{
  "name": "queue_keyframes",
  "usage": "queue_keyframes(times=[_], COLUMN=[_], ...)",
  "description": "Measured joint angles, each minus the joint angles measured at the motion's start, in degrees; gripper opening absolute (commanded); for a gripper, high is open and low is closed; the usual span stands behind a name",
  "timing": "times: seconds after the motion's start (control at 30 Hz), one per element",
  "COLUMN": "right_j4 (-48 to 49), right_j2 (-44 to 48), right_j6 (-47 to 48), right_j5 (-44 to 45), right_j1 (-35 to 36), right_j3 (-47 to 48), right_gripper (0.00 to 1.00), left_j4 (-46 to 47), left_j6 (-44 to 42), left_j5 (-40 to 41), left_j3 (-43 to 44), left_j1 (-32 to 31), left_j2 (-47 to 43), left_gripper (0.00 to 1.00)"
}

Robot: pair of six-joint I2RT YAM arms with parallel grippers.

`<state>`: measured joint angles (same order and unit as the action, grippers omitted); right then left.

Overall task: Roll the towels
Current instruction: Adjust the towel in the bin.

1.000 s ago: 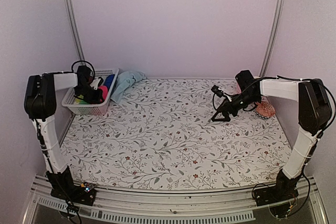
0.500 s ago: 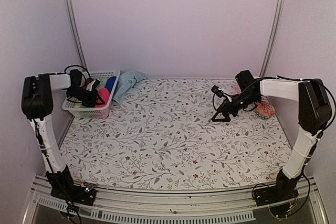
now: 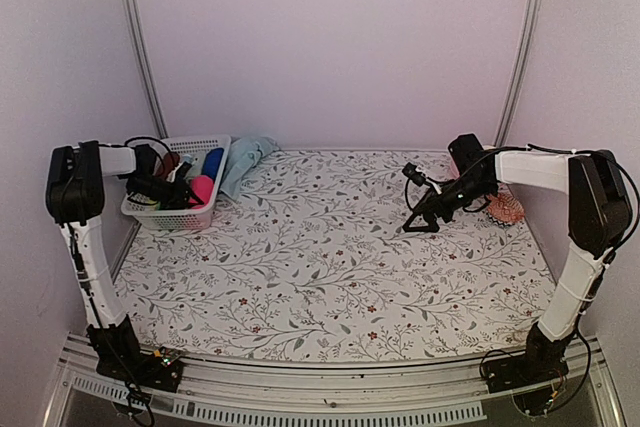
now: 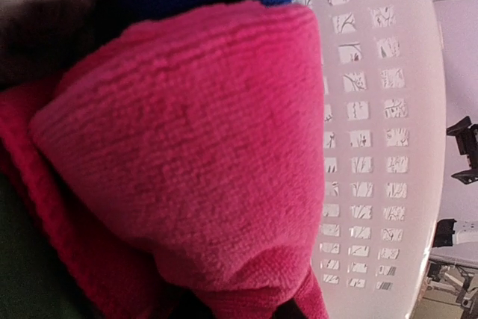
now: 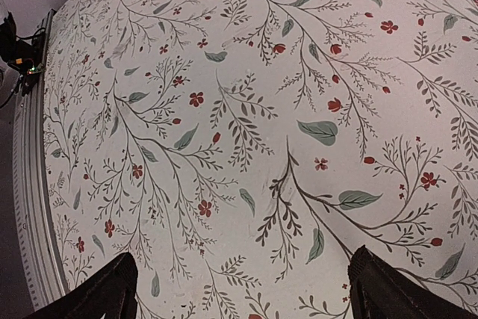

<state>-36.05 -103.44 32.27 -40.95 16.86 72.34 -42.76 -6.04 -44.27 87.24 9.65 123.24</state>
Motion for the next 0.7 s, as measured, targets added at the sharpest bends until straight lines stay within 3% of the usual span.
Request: queue_keyframes(times=[0.07, 0.13, 0.4, 0.6, 0.7], right_j4=[0.0, -0.02, -0.09, -0.11, -0.13], right_j2=[0.0, 0.0, 0.0, 0.0, 0.0], right_j6=[0.0, 0.02, 0.02, 0.02, 0.02], right_j5=[-0.02, -0.07, -0.07, -0.07, -0.07], right_j1=[0.0, 0.0, 0.0, 0.0, 0.0], right_j3=[0.0, 0.0, 0.0, 0.0, 0.0], right_gripper=[0.99, 0.99, 0.99, 0.99, 0.99], left_j4=[0.13, 0.66, 0.15, -0.48, -0.39], left_j6=[0.02, 0.39, 1.79, 2.84, 3.54], left_j5=[-0.13, -0.13, 3.56, 7.28, 9.29], left_j3=[-0.07, -0.5, -1.14, 0.83, 1.22], left_j1=[0.13, 0.17, 0.28, 0.33, 0.26], left_j2=[0.0, -0.24, -4.55, -8.31, -10.16], left_gripper=[0.37, 0.47, 0.69, 0.7, 0.61])
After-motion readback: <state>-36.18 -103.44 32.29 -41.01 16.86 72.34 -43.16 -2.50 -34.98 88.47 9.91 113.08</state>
